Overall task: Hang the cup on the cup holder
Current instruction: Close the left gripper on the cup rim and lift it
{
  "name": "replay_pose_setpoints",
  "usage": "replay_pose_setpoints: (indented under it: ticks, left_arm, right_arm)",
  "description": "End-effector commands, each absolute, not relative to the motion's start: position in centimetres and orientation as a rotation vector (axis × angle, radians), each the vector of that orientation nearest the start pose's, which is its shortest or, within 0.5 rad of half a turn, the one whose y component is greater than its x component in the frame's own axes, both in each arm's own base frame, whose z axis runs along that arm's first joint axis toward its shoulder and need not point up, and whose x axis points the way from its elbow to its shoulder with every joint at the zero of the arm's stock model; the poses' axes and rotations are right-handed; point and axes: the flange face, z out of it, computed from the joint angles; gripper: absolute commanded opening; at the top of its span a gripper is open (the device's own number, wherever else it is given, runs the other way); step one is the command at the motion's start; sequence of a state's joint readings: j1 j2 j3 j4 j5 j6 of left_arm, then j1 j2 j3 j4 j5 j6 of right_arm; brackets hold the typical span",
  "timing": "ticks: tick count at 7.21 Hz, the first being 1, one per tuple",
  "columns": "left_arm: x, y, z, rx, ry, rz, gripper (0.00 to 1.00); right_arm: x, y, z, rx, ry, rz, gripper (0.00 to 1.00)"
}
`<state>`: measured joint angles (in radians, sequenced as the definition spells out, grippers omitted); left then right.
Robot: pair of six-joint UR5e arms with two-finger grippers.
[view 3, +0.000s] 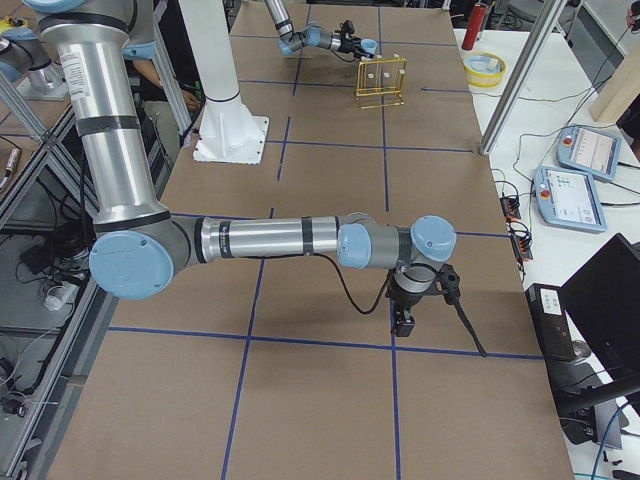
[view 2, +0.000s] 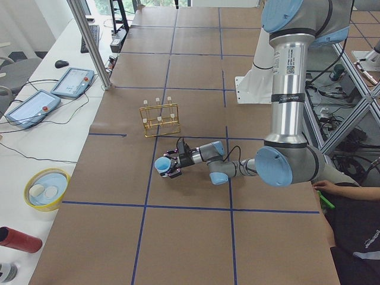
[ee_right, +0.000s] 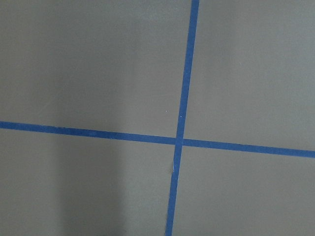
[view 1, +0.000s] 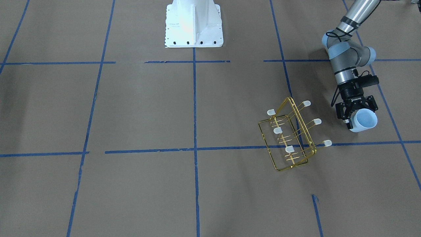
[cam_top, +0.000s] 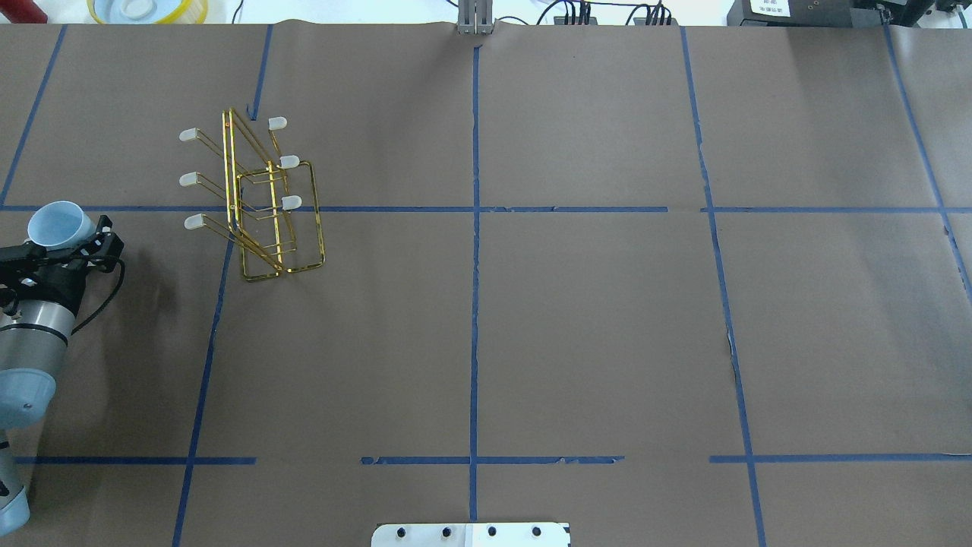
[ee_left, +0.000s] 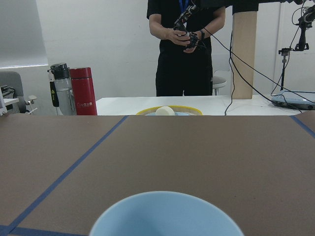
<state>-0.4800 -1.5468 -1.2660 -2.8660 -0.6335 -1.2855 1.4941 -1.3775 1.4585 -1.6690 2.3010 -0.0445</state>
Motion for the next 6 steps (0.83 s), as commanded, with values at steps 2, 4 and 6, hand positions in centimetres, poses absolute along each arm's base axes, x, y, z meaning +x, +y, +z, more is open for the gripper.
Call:
replay_pose_setpoints:
  ticks: [2,4,6]
  left_arm:
    - [31.6,-40.2,67.6,1.138,0.512,-0.614,1.00]
    - [32.3,-40.2,67.4,1.121,0.530,-0.605,0.96]
    - [32.3,-40.2,67.2,1.118,0.542,-0.609,0.83]
  right_arm:
    - [2.3,-57.4,62.4,-0.028,-0.730,-0.110,1.00]
    - [2.3,-57.4,62.4,-0.028,-0.730,-0.110,1.00]
    - [2.3,-57.4,62.4,-0.028,-0.730,-0.110,1.00]
